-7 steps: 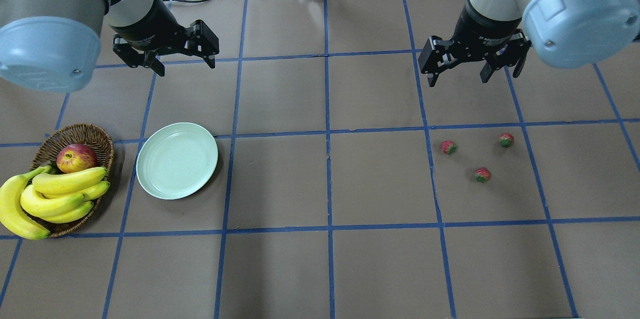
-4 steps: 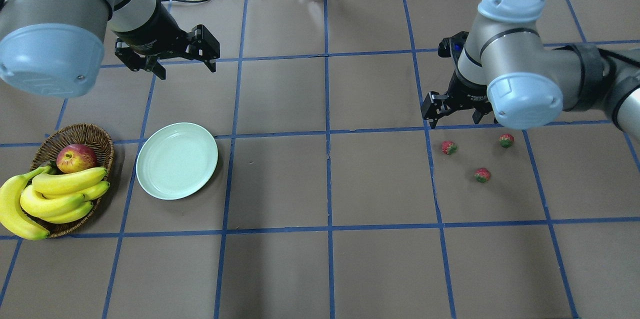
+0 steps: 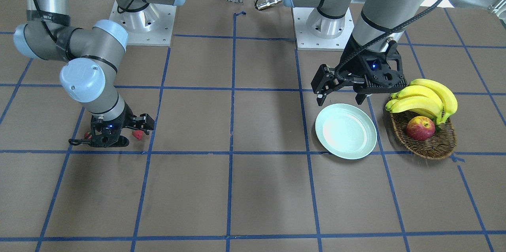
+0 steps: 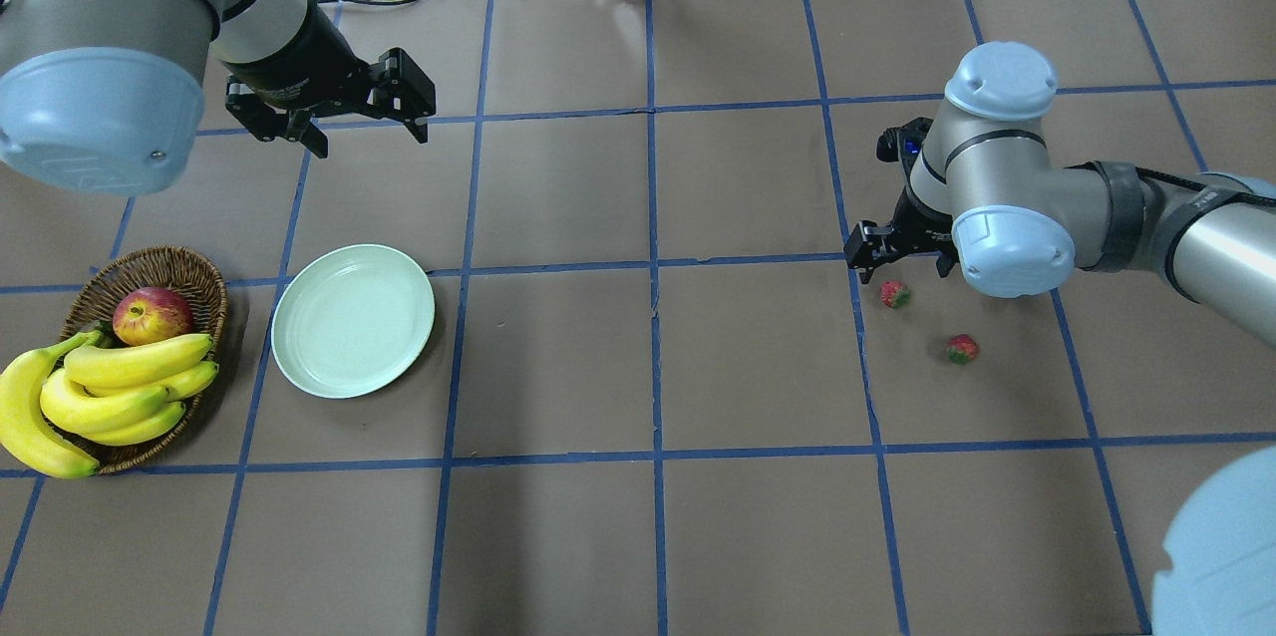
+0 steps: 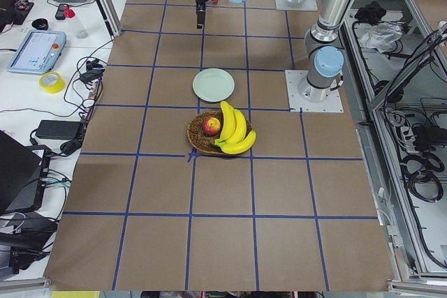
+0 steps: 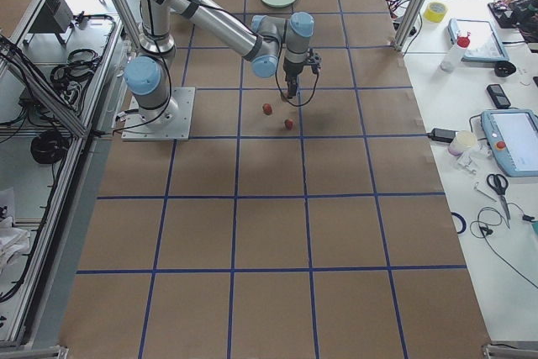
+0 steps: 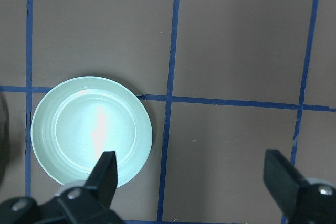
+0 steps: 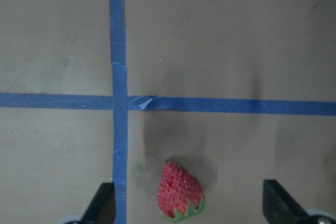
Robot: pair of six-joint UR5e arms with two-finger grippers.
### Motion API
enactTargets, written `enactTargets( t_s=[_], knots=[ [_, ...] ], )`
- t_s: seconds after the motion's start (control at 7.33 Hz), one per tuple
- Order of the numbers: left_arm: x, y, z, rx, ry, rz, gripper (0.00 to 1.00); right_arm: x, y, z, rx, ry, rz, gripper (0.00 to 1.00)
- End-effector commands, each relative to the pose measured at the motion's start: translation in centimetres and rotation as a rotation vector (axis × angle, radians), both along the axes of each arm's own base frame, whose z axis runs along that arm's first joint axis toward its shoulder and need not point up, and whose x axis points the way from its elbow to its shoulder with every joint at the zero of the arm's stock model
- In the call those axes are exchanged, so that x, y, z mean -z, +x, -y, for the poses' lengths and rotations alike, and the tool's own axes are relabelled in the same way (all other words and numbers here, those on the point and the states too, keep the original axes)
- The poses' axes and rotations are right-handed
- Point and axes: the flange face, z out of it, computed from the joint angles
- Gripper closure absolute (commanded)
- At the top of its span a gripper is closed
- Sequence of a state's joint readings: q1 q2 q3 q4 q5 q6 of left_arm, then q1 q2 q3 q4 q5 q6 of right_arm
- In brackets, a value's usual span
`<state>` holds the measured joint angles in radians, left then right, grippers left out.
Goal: Collect all strawberries into plate
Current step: 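Close the right gripper on the strawberry and lift it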
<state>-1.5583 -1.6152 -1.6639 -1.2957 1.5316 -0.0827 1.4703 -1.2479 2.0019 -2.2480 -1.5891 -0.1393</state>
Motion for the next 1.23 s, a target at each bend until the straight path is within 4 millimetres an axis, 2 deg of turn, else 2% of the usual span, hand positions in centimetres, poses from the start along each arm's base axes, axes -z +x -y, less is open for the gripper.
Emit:
enactTargets(
  t_s=[0.0,0.14,0.27,0.41,0.55,0.82,0.95,1.09],
  knots=[
    [-0.5,-0.1,-0.4,0.003,-0.004,0.004,0.00,2.2,0.1,-1.2,0.000,0.039,0.004,0.14],
    [0.6,-0.2,-0.1,0.004,0.024,0.001,0.00,2.3,0.1,-1.3,0.000,0.047,0.005,0.28],
    [1.1,-0.1,-0.4,0.004,0.026,0.004,0.00,2.3,0.1,-1.3,-0.001,0.049,0.002,0.63],
    [0.9,-0.3,-0.5,-0.004,0.020,-0.002,0.00,1.9,0.0,-1.1,-0.003,0.042,-0.002,0.75],
    [0.5,-0.2,-0.7,0.004,0.012,0.002,0.00,1.6,0.0,-0.8,-0.003,0.032,0.003,0.82],
    [0.5,-0.2,-0.8,0.007,0.013,0.003,0.00,0.3,0.9,0.0,0.005,-0.004,0.002,0.83],
    [0.5,0.2,-0.6,0.000,0.012,0.000,0.00,-0.6,3.5,0.4,-0.004,-0.025,0.000,0.82],
    [0.5,0.2,-0.6,0.000,0.012,0.000,0.00,-0.7,6.5,-0.1,0.030,-0.031,0.014,0.82]
  ],
)
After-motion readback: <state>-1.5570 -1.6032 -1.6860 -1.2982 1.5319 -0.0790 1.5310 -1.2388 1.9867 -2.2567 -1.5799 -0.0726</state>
